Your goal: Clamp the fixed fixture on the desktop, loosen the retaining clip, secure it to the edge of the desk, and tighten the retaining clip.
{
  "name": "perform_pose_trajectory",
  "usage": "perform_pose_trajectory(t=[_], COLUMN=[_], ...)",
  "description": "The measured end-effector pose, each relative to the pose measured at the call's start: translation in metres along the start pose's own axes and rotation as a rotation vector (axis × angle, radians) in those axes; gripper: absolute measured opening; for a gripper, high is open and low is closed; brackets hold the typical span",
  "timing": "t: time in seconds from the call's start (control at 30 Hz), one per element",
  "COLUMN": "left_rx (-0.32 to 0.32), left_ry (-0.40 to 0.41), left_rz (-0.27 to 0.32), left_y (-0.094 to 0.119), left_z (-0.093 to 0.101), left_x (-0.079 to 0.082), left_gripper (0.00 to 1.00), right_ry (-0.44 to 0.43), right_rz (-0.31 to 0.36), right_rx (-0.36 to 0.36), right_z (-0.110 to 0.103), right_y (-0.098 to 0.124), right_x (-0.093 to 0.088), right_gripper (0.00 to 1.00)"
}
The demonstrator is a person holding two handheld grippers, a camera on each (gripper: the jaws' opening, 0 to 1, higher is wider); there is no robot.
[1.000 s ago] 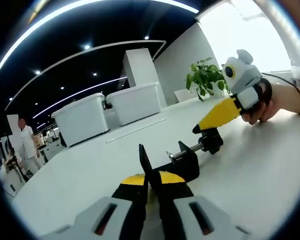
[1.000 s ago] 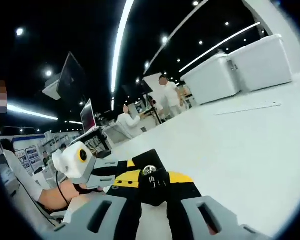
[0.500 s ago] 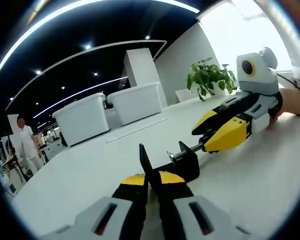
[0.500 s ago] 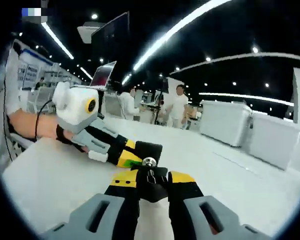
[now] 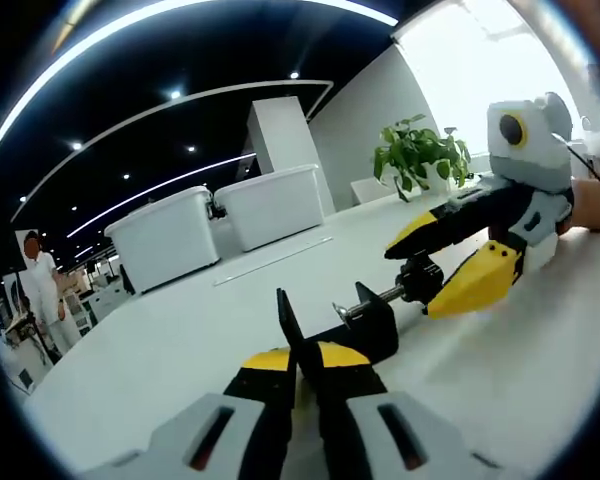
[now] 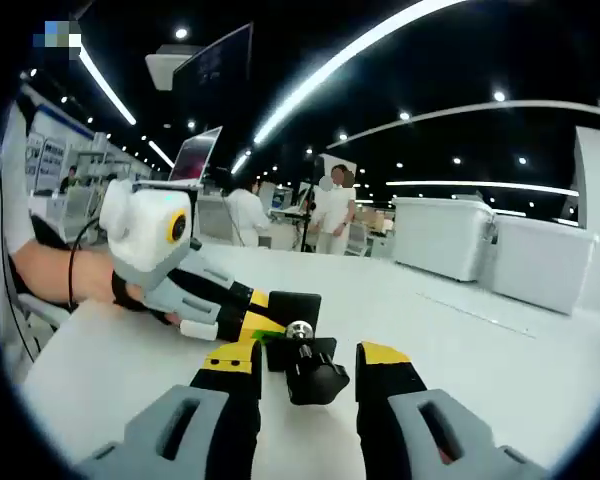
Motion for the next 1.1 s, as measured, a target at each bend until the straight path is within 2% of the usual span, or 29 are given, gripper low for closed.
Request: perform_pose_trajectory(t=[0.07,0.1,0.17,0.23,0.33,0.47,0.77,1.03,1.1], left_rx=[0.000,0.000,-0.001,-0.001,-0.001,-0.002,-0.002,-0.001,0.000], left_ry=[0.000,0.000,-0.001,-0.001,-0.001,-0.001,0.000,-0.001,-0.002], left_rz=[0.000,0.000,0.001,0.001,0.001,0.001,0.000,0.001,0.002], left_y=[0.001,0.002,0.004,0.006,0.008,0.007,0.007,0.008,0.008], left_z=[0.001,0.002,0.005,0.008,0.010,0.010,0.008,0.009,0.009], left_x=[0.000,0.000,0.001,0.001,0.002,0.002,0.001,0.001,0.001], left_gripper=[0.07,0.07,0.07,0.07,0.07,0.07,0.07,0.07,0.07], right_ry=[-0.119,-0.176,-0.315,-0.359,-0.350,-0.265,-0.239,0.076,0.229], right_rz=[0.046,0.033,0.016,-0.005,-0.028,-0.133,-0.135,-0.091,-0.094], right_rx=[-0.021,-0.031,0.010,0.071,0.133,0.123,0.126,0.012,-0.057], right_z=[0.014,0.021,0.025,0.023,0.016,0.003,0.001,-0.006,-0.009], right_y=[0.005,0.006,0.007,0.006,0.003,-0.004,-0.009,-0.009,-0.010], right_x=[0.005,0.004,0.000,-0.002,-0.003,-0.015,-0.017,-0.017,-0.018], right_gripper=[0.32,0.29,0.26,0.26,0.27,0.26,0.26,0.26,0.26])
Point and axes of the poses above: the point that each gripper's makers call its tool centre point, and the gripper's own axes: y roughly backward along the fingers, z roughly to its right, x roughly out of its top, the point moved 7 cm from there along y, roughly backward along the fingers, and after that the axes turned 12 degrees about -z, right-handed, at the moved point
